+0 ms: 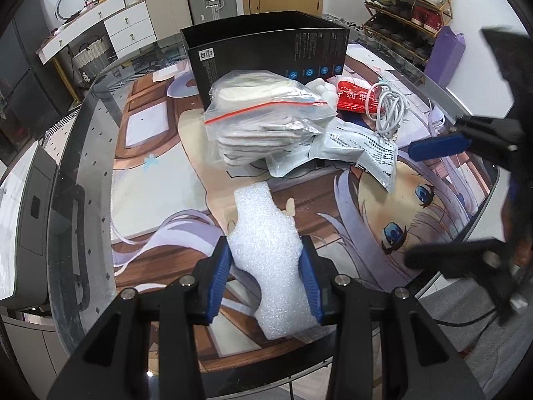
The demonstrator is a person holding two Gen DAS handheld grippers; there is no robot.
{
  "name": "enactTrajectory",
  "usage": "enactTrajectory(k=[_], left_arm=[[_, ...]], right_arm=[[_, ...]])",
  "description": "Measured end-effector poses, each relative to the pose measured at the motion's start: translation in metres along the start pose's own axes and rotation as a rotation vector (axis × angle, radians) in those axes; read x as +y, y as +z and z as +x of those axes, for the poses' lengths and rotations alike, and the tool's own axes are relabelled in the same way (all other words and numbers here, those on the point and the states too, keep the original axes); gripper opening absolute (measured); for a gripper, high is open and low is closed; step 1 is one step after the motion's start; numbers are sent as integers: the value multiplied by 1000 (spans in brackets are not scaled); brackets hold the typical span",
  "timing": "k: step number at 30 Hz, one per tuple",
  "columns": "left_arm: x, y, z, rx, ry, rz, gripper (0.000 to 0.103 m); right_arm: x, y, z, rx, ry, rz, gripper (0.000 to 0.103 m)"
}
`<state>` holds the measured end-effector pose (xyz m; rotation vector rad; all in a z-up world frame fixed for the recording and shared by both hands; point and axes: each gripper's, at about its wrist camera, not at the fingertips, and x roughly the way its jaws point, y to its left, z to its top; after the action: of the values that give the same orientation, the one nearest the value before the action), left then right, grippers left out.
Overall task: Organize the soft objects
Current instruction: 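Lift the foam with the left gripper while the right gripper grasps the white packet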
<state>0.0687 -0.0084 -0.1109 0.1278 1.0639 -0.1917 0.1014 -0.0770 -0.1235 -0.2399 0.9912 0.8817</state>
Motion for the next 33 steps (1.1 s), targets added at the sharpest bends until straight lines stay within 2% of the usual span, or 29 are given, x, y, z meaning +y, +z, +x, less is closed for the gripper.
enactTrajectory(k=[3, 6, 12, 16, 17, 18, 21, 23, 27, 33], left_arm=[[-2, 1, 0, -3, 0, 1, 40], [-2, 2, 1, -2, 3, 3, 40], [-2, 1, 1, -5, 10, 6, 40], [-4, 1, 0, -9, 19, 16, 40], [-4, 0, 0, -9, 19, 17, 40], [-4, 0, 0, -9, 19, 18, 40], [-3, 0, 0, -9, 21, 15, 40], [-3, 1, 0, -9, 21, 14, 40], [-4, 3, 0, -13, 29, 17, 40], [-3, 4, 1, -18, 29, 16, 40]], right_arm=[[2, 11, 7, -20, -7, -25, 99], [-7, 20, 27, 11, -46, -18, 99], [-31, 29, 35, 6, -127, -10, 99], [-42, 30, 42, 33, -144, 16, 97], [-44, 28, 45, 49, -143, 34, 89], [-42, 28, 44, 36, -164, 22, 87], [-31, 26, 46, 54, -193, -32, 55], [-24, 24, 45, 63, -164, -36, 53], [-14, 18, 37, 69, -120, -17, 42], [-7, 5, 25, 67, -111, -26, 36]])
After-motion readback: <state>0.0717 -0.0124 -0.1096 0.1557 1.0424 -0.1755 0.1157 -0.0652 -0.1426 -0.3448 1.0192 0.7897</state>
